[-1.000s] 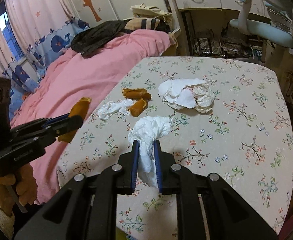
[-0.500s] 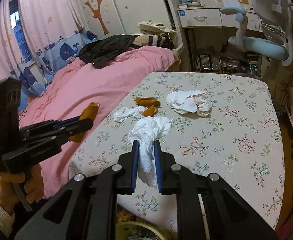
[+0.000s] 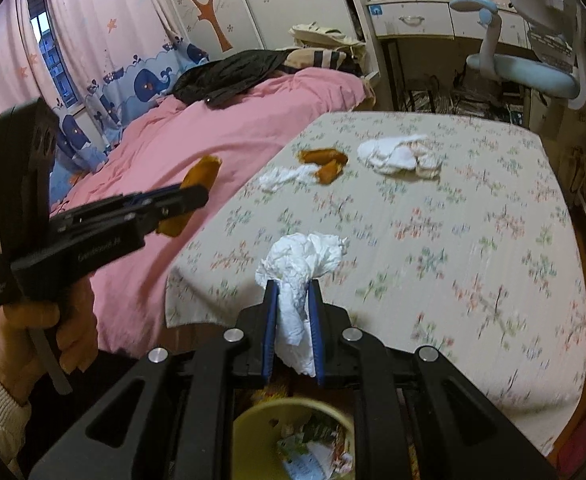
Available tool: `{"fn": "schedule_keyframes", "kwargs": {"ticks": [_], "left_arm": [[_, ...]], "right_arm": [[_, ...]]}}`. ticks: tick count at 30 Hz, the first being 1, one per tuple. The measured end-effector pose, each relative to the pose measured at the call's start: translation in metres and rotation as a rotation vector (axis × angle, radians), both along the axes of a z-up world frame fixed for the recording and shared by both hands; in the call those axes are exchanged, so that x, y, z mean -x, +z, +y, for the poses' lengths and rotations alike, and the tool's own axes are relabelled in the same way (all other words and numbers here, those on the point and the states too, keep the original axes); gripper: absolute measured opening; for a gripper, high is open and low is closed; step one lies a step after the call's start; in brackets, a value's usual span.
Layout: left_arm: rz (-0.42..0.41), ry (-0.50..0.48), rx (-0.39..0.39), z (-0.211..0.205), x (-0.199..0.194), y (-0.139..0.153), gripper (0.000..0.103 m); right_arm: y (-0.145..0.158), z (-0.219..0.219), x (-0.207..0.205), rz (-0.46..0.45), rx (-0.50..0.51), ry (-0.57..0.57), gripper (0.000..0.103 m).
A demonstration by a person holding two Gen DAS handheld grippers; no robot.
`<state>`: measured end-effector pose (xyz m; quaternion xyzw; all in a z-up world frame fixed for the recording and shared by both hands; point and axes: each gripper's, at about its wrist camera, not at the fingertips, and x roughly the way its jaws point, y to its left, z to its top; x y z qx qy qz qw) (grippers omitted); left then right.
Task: Collect trash
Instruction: 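Lift the tissue and food piece and carry both toward the yellow bin, then open the right tool over the bin while the left tool drops the food piece in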
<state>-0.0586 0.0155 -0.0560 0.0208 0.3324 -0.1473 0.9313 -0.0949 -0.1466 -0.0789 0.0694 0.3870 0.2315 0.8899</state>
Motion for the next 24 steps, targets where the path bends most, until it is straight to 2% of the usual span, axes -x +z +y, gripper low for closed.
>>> {"fn": "schedule_keyframes", "kwargs": {"ticks": [24], "left_arm": [[0.025,-0.015,0.016,-0.007,0.052,-0.014,0.019]], "right_arm": [[-0.050,0.032,0.071,0.180,0.067,0.130,0.016]]}}
